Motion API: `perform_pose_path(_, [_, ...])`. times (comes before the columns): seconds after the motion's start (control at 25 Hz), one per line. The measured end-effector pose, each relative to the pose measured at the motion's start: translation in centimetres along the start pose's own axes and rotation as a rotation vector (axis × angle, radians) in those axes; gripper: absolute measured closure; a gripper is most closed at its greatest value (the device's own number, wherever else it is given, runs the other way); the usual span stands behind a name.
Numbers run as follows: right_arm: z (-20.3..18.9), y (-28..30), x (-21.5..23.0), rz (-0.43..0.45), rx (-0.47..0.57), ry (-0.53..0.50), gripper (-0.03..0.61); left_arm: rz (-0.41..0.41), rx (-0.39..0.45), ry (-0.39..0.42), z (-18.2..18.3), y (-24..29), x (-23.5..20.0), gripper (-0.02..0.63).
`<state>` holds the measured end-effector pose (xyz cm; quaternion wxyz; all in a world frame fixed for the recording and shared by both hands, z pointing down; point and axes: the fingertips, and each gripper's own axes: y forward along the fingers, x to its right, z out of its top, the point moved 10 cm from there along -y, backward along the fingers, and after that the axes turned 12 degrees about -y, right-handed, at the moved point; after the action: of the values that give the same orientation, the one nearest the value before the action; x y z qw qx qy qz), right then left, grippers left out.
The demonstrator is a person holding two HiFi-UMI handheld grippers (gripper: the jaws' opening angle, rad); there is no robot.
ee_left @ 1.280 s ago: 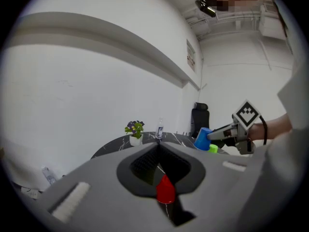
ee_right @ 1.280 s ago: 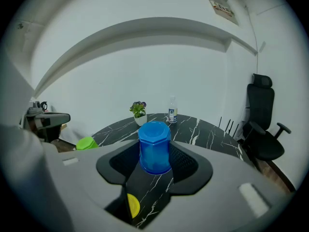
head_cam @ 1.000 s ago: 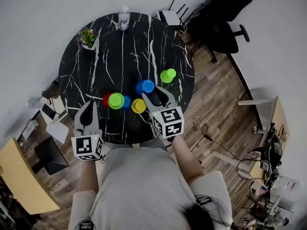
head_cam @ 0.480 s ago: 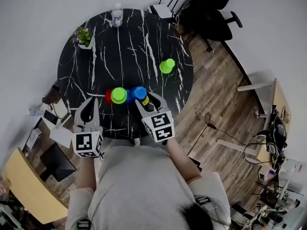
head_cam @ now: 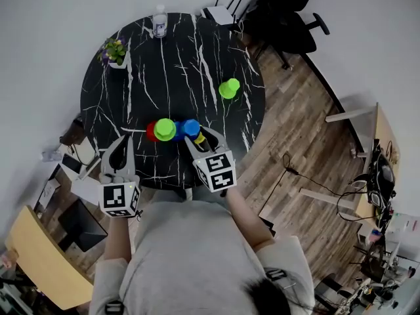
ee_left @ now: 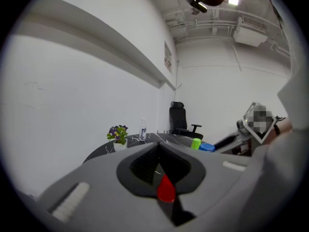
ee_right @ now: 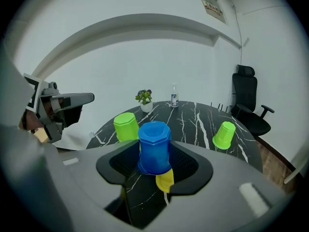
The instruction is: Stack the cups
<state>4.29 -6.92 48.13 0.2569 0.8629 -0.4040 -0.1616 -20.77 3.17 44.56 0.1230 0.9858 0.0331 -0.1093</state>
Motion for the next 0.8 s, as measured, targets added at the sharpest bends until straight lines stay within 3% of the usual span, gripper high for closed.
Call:
perform_pose_path(0.44, [0.3,-0.1,0.1,0.064,0.014,-0.011,0.385,0.033,0.006,-0.016,-0.1,0.4,0.2,0.555])
perform_pose_path(0.64, [1.8,-2.0,1.6,0.11,0.133,0.01,0.384,0.039,0.078,-0.067,0.5,0.7,0.6,0.554])
perform_pose_path(0.8, [3.2,-3.8,5.4,0.082,0.229,0.026,0.385,0.062,0.113,-0.085,1.1,1.2,1.1,0.553])
